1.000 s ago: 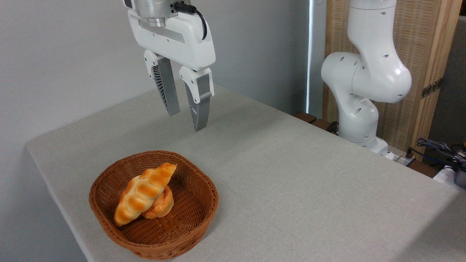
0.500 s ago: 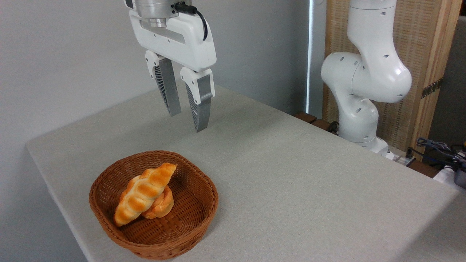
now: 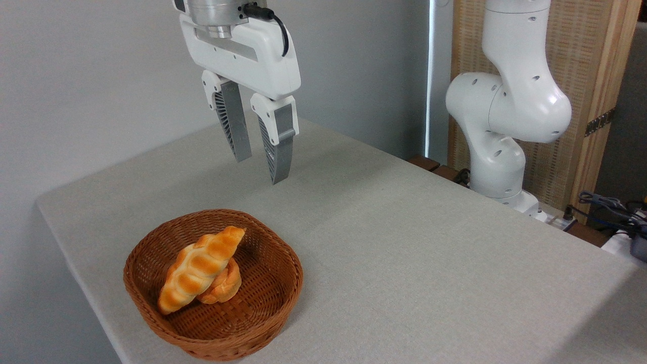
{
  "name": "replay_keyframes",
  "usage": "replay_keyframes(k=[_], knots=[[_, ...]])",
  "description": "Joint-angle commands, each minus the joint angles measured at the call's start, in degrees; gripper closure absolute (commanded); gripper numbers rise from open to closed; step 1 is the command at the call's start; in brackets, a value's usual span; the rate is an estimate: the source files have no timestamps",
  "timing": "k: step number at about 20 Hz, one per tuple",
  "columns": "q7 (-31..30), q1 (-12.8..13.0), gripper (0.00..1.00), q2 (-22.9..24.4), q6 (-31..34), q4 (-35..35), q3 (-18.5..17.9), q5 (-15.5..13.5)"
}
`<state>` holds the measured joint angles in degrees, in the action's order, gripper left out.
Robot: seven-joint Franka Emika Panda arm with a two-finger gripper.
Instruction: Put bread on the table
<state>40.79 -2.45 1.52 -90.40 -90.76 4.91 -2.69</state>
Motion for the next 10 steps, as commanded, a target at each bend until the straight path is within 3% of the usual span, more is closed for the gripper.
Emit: replay_keyframes(k=[1, 5, 10], knots=[[1.4, -0.4, 0.00, 0.2, -0.8, -0.4, -0.1, -0.2], [1.4, -0.4, 0.00, 0.4, -2.5, -0.8, -0.1, -2.1], [1.4, -0.4, 0.00, 0.9, -5.0, -2.8, -0.1, -2.2]])
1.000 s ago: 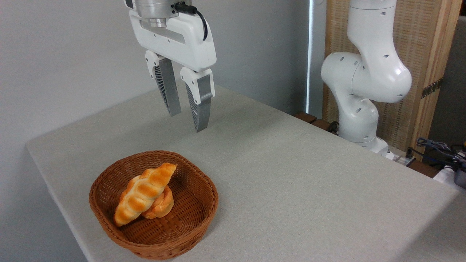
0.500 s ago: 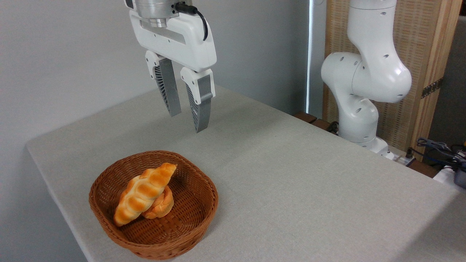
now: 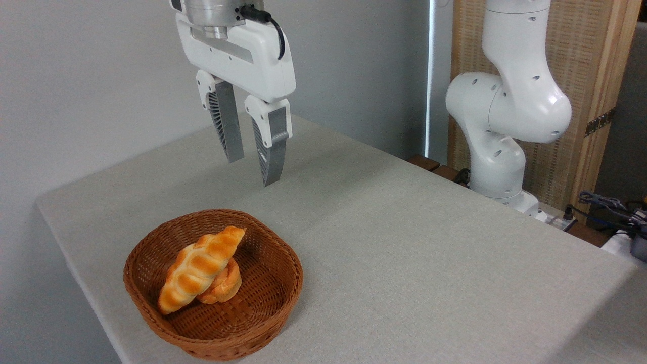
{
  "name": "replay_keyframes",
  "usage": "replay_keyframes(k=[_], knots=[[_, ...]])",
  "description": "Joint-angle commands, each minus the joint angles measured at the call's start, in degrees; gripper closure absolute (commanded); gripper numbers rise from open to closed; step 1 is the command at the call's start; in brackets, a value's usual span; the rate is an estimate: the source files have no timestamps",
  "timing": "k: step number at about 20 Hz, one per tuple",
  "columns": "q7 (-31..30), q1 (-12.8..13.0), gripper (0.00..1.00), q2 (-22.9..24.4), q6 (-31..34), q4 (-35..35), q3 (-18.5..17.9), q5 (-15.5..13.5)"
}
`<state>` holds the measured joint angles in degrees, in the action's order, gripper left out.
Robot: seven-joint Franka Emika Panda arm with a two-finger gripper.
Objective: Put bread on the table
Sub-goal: 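Lower the open gripper into the basket over the long bread roll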
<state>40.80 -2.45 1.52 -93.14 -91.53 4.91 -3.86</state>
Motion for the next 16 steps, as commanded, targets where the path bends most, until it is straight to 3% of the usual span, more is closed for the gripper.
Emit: replay_keyframes(k=[1, 16], knots=[[1.4, -0.4, 0.00, 0.8, -2.6, -2.0, -0.1, -1.1], [1.4, -0.7, 0.00, 0.4, -8.0, -3.7, -0.7, -2.5]])
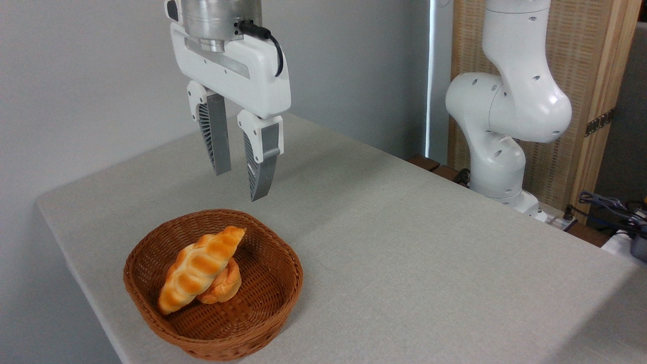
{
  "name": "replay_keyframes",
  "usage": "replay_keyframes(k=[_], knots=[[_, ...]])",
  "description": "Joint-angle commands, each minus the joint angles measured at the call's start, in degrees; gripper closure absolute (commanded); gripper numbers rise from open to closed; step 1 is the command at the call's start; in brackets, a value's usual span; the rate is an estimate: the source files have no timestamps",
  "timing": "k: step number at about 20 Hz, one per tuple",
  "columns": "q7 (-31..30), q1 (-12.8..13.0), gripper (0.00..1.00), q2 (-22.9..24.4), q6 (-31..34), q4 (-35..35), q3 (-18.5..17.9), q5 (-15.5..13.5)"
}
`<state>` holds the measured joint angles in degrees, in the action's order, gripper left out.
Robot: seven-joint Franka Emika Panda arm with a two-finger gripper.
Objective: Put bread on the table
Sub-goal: 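Lower the open gripper into the basket over the long bread roll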
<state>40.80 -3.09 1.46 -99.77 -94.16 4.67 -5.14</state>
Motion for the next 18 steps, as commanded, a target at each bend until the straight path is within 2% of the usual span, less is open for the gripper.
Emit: replay_keyframes(k=[1, 3, 7, 11, 15, 18], knots=[[1.4, -0.1, 0.00, 0.6, -1.4, -1.5, -0.4, -1.2], [1.2, -0.1, 0.00, 0.6, -3.8, -2.9, -0.4, -1.2], [0.9, 0.4, 0.00, 1.1, -13.6, -8.9, -0.3, -1.2], [0.8, 0.5, 0.00, 1.0, -16.2, -10.7, 0.3, -2.2], [0.8, 1.3, 0.00, 0.9, -24.8, -14.1, 0.3, -2.9], [1.2, 1.3, 0.00, 0.4, -25.4, -16.5, 0.3, -2.9]])
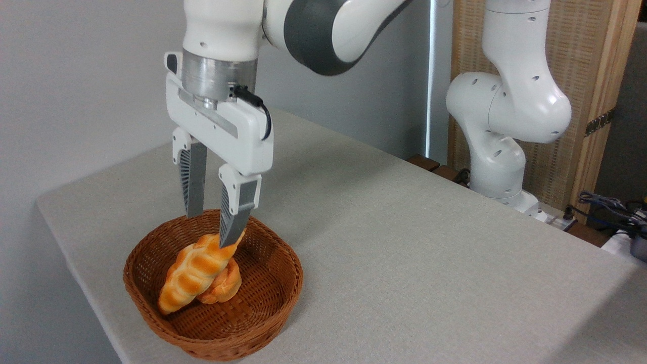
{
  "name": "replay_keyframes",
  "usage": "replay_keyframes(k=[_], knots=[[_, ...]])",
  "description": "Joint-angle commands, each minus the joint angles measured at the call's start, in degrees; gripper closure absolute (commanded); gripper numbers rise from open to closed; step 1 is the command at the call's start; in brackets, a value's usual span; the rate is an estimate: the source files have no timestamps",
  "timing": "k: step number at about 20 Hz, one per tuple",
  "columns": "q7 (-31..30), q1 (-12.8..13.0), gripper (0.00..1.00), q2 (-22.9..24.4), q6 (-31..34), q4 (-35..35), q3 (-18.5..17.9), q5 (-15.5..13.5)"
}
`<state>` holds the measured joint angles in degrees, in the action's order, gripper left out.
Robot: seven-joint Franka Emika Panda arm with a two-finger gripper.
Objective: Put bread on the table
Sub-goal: 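Lower the open gripper into the basket over the long bread roll, then close the gripper on the long bread roll inside the basket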
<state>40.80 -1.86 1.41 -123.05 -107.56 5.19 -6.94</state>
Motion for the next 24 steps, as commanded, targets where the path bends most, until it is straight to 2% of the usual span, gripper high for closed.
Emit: replay_keyframes(k=[1, 4, 7, 14, 15, 18, 24], knots=[[1.2, 0.1, 0.00, 0.2, -2.6, -3.7, -0.1, -1.1], [1.2, 1.2, 0.00, -0.8, -5.9, -5.9, 0.3, -1.2], [1.2, 1.3, 0.00, -1.1, -8.0, -7.1, 0.3, -1.2], [1.2, 1.7, 0.00, -2.0, -8.3, -7.0, 0.7, -1.4], [1.2, 1.7, 0.00, -2.0, -8.3, -7.0, 0.7, -1.8], [1.2, 1.6, 0.00, -1.5, -8.3, -6.4, 0.2, -6.1], [0.9, 1.4, 0.00, -1.1, -8.3, -6.3, -0.1, -7.2]])
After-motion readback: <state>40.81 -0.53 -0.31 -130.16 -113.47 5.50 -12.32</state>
